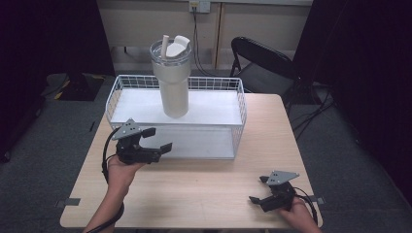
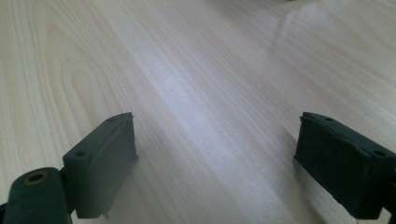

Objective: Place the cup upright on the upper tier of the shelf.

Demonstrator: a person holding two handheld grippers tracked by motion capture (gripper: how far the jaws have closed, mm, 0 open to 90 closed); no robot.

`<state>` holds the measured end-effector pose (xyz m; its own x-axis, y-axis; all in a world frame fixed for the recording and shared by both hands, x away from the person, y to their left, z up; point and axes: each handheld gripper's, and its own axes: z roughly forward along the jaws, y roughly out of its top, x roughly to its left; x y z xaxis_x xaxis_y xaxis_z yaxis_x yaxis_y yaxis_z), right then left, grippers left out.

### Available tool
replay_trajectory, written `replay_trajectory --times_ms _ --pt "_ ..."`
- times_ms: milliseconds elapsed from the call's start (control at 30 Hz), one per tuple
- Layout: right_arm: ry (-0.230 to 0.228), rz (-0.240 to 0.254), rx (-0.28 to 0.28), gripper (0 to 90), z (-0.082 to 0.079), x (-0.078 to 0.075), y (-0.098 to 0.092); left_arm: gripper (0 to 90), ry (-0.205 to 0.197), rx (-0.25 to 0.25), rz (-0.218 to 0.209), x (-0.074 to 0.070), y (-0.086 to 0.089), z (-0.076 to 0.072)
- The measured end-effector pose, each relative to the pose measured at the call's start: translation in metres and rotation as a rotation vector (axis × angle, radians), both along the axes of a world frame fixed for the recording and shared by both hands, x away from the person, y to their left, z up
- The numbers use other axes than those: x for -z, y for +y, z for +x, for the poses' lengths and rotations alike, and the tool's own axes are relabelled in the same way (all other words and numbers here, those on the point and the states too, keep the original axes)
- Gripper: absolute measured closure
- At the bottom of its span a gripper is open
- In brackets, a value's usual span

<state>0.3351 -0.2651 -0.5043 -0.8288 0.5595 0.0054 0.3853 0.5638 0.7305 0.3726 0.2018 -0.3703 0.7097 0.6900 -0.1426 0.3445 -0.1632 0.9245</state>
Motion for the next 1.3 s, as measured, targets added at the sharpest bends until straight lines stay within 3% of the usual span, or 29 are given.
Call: replay_trajectory --times_ms 333,667,767,1167,1300 --pt "0.0 0.0 0.0 11.7 0.0 0.0 0.0 13.2 0.039 0.025 0.006 0.031 -0.001 -0.006" --pt "0.0 0.0 0.0 11.7 0.0 0.0 0.0 12.3 0.091 0.018 0.001 0.064 0.002 -0.012" --pt "0.0 0.0 0.0 11.7 0.0 0.0 0.0 12.3 0.102 0.016 0.026 0.072 0.003 -0.012" --pt "0.0 0.0 0.0 11.7 0.0 0.0 0.0 12.4 0.149 0.004 0.053 0.1 0.008 -0.016" --pt "0.0 0.0 0.0 11.7 0.0 0.0 0.0 12.3 0.155 0.008 0.094 0.108 0.006 -0.017"
